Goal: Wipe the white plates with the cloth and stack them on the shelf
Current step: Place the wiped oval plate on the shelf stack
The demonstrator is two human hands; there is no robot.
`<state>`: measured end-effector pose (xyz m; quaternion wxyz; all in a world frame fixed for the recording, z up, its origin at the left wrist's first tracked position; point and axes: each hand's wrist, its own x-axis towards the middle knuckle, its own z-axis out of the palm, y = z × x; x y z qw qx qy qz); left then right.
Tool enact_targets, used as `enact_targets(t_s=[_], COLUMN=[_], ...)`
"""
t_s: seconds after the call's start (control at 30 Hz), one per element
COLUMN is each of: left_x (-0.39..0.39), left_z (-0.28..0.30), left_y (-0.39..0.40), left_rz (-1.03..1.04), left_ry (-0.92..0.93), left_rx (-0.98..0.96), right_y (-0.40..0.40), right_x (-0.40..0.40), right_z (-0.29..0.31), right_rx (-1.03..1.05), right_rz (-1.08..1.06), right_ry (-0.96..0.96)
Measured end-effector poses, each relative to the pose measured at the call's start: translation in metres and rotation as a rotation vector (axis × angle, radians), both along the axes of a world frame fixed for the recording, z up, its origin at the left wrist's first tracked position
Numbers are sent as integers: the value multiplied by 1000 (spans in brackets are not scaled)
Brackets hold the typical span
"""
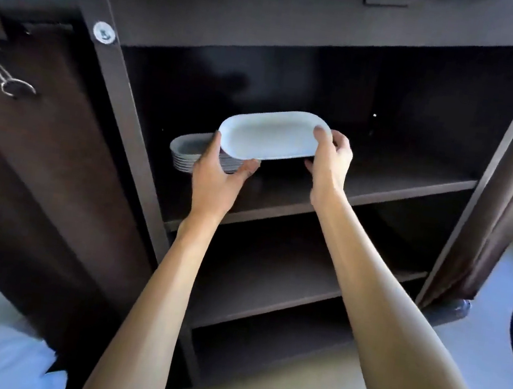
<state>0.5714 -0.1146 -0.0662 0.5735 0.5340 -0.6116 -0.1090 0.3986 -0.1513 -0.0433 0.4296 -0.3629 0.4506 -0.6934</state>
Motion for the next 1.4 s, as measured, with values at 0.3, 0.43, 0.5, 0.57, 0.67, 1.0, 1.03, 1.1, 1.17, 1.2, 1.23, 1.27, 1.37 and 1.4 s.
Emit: enact_targets(t_s=[0.3,0.43,0.5,0.57,0.67,1.0,1.03,1.1,1.17,1.2,1.23,1.27,1.37,1.4], left_x=[46,53,55,55,54,58,58,56,57,57,57,56,55,54], left_z=[6,2,2,1,0,-4,-4,-3,-3,-3,-3,-2,0,0], left_y=[-45,-54,-58,-61,-65,-73,-73,-71,-70,-69,-67,-64,-64,-65], left_rz=[256,316,319,323,348,361,354,329,317,323,336,346,319,278], left_ry=[51,162,231,261,240,262,257,282,293,292,298,308,302,273], left_rx=[196,198,204,209,192,255,263,294,304,293,272,251,281,319], right_y=[-73,-88,-92,-94,-96,-94,-95,-96,-93,-93,-93,-94,-97,-97], right_x=[79,94,98,100,97,92,92,92,92,91,91,91,89,88], right_z=[-3,-7,-11,-14,-16,-24,-24,-25,-25,-25,-25,-25,-26,-27], right_rx=[0,15,35,56,47,45,44,39,33,36,42,50,81,87], right_rz=[162,178,177,188,185,215,208,209,222,223,216,196,92,67], right_ry=[75,160,226,282,385,574,583,566,521,501,488,483,478,463])
